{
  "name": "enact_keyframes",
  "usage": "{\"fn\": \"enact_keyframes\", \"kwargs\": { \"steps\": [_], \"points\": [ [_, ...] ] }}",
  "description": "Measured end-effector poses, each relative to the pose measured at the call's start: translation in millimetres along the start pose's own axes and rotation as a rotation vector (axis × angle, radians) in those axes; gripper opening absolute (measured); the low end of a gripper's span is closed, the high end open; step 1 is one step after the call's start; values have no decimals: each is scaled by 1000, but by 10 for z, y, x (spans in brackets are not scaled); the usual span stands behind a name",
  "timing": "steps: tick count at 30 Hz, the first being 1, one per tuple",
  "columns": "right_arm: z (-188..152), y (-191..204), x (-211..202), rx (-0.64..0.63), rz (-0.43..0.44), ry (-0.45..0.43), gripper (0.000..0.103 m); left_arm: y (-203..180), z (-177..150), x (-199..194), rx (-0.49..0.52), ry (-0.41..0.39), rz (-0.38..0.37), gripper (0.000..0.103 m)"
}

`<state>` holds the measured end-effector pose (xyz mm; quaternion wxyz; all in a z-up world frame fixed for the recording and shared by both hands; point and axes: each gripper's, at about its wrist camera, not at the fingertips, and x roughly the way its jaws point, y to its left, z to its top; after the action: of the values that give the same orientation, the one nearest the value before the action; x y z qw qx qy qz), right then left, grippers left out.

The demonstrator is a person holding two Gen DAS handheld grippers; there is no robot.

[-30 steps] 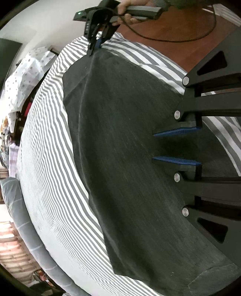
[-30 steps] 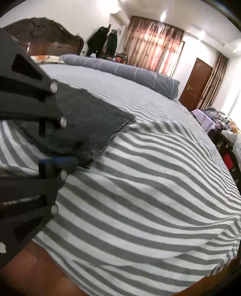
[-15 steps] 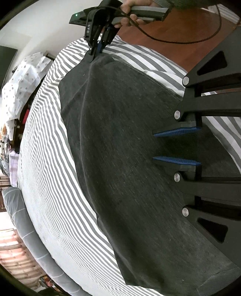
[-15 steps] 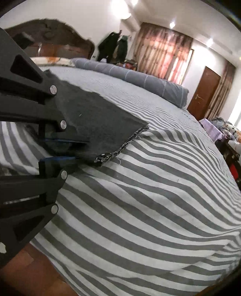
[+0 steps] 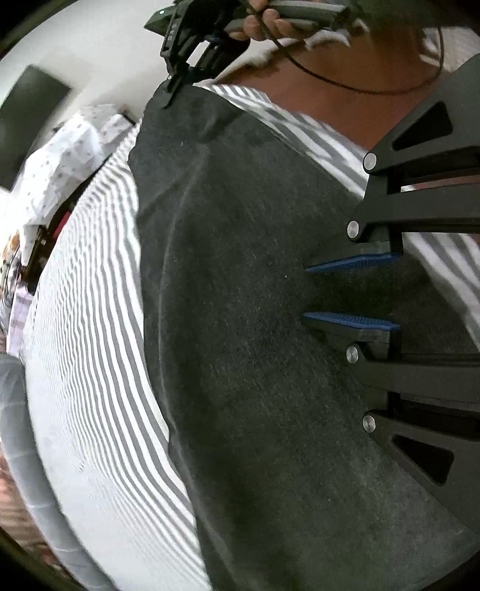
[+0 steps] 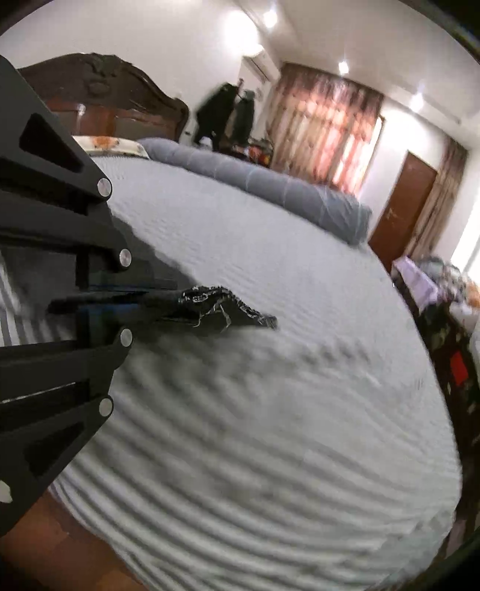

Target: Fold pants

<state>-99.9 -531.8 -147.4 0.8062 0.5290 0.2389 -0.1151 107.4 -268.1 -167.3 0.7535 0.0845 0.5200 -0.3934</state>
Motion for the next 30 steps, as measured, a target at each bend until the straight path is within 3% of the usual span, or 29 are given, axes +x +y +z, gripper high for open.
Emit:
{"fn": "enact_keyframes", "kwargs": {
  "steps": [5,9,16,21,27,30],
  "points": [
    [-105,738,190,-140,47,53,6,300,-26,-362,-74,-67,0,24],
    [-368,1323,562,-237,94,149,6,675,-98,-724,-146,-120,-16,24],
    [-1145,2116,1422,-380,140,351,6,1396,-324,-1285,-271,-184,-3,25],
    [-1781,2366,1816,-452,137,478,6,1745,-538,-1482,-349,-207,-4,27],
    [-2325,2396,1962,-554,108,549,6,1943,-647,-1471,-403,-178,-138,28],
    [-2430,2412,1932,-598,103,560,6,2043,-628,-1416,-452,-156,-250,32]
  ]
}}
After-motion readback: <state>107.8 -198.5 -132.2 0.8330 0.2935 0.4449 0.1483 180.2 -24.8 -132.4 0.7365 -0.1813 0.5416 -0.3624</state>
